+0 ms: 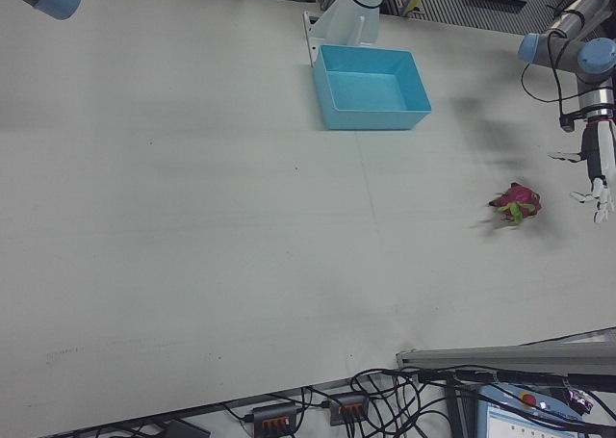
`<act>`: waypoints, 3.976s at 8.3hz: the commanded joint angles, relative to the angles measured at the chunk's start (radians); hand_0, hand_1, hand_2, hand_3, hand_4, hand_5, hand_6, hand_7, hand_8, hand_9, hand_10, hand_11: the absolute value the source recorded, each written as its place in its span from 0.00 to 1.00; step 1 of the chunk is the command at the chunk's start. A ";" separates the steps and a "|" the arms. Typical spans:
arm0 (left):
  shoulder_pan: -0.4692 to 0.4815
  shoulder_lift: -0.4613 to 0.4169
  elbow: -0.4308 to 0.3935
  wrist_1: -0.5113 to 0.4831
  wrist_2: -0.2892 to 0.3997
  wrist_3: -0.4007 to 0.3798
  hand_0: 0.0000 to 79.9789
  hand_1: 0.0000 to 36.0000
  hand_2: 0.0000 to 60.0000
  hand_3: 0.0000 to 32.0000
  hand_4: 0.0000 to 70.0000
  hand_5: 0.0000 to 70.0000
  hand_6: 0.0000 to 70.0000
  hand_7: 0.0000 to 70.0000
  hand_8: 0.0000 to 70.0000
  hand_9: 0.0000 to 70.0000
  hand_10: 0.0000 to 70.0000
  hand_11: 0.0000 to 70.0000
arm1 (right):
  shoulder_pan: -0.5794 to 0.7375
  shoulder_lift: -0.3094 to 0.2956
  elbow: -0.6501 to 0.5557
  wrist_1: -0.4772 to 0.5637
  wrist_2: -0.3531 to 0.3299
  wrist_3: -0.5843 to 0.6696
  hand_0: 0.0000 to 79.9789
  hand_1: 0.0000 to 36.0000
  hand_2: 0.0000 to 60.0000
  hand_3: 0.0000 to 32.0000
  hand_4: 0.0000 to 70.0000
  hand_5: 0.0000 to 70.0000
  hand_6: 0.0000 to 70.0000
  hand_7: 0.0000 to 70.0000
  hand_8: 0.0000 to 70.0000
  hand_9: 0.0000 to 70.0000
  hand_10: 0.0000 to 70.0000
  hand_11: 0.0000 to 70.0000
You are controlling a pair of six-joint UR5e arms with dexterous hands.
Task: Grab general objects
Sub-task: 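Reach the left hand down toward the pink dragon fruit, then close the left hand fingers around the dragon fruit body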
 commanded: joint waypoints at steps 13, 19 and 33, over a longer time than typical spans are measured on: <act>0.216 -0.231 0.200 0.154 -0.139 -0.012 1.00 1.00 0.00 1.00 0.00 0.77 0.00 0.17 0.10 0.01 0.00 0.00 | 0.000 0.001 0.000 0.000 0.000 0.000 0.00 0.00 0.00 0.00 0.00 0.00 0.00 0.00 0.00 0.00 0.00 0.00; 0.217 -0.228 0.197 0.157 -0.181 -0.012 1.00 1.00 0.00 1.00 0.00 1.00 0.00 0.22 0.14 0.02 0.00 0.06 | 0.002 0.000 0.002 0.000 -0.002 0.000 0.00 0.00 0.00 0.00 0.00 0.00 0.00 0.00 0.00 0.00 0.00 0.00; 0.218 -0.227 0.220 0.163 -0.239 -0.012 1.00 1.00 0.69 0.26 0.06 1.00 0.48 1.00 0.64 0.72 0.63 0.92 | 0.002 0.001 0.004 -0.002 -0.002 0.000 0.00 0.00 0.00 0.00 0.00 0.00 0.00 0.00 0.00 0.00 0.00 0.00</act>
